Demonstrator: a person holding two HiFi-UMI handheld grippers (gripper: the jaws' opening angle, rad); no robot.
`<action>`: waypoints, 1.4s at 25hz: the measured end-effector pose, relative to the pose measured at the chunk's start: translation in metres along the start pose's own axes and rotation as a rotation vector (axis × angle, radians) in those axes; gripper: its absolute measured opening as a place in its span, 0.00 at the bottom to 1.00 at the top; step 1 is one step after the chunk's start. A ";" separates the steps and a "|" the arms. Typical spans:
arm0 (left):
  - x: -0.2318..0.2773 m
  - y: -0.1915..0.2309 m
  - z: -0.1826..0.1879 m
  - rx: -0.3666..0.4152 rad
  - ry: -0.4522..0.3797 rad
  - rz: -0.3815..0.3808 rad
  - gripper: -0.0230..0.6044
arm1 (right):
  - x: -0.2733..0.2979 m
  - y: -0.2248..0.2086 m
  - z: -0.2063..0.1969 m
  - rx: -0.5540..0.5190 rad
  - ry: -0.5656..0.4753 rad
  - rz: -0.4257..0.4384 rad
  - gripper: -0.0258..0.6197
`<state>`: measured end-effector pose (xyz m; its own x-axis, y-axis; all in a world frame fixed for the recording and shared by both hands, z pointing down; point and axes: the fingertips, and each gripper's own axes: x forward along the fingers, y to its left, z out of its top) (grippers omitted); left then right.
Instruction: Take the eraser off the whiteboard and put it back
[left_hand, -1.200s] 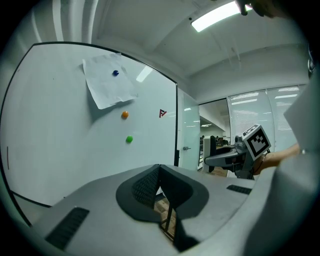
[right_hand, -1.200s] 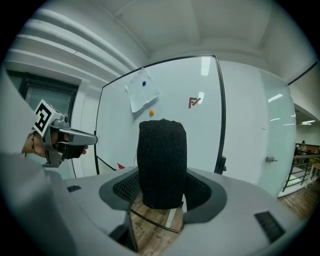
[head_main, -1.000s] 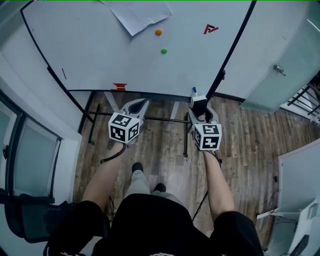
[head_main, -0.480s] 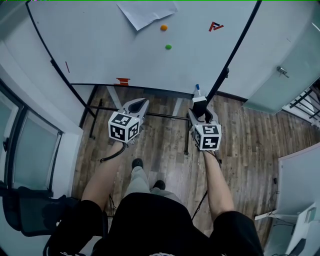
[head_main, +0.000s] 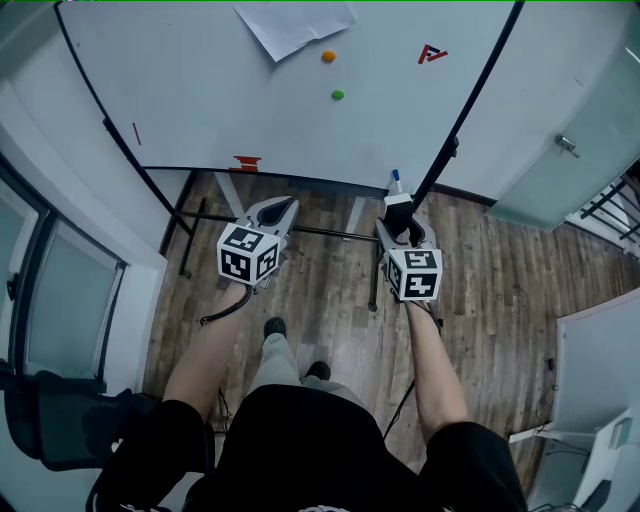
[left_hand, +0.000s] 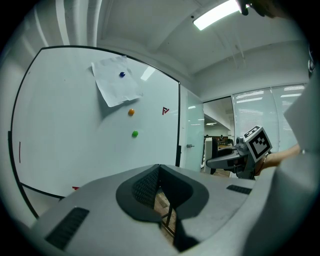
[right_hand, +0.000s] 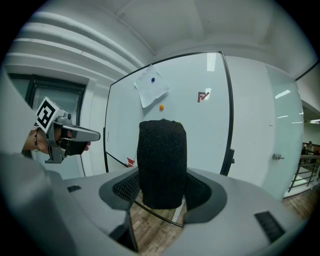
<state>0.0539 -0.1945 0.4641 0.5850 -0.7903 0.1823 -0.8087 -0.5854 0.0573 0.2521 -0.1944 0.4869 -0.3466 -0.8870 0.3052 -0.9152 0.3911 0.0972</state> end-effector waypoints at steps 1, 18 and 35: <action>0.000 0.000 0.000 0.001 0.000 0.000 0.07 | 0.000 0.000 0.000 0.000 0.000 0.001 0.44; -0.010 0.017 0.014 0.018 -0.013 0.038 0.07 | 0.017 0.011 0.023 -0.008 -0.030 0.039 0.44; -0.031 0.176 0.037 0.029 -0.036 0.102 0.07 | 0.147 0.105 0.101 -0.030 -0.081 0.104 0.44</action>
<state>-0.1041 -0.2793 0.4317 0.5019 -0.8518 0.1504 -0.8624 -0.5061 0.0117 0.0847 -0.3086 0.4466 -0.4560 -0.8577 0.2374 -0.8672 0.4882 0.0981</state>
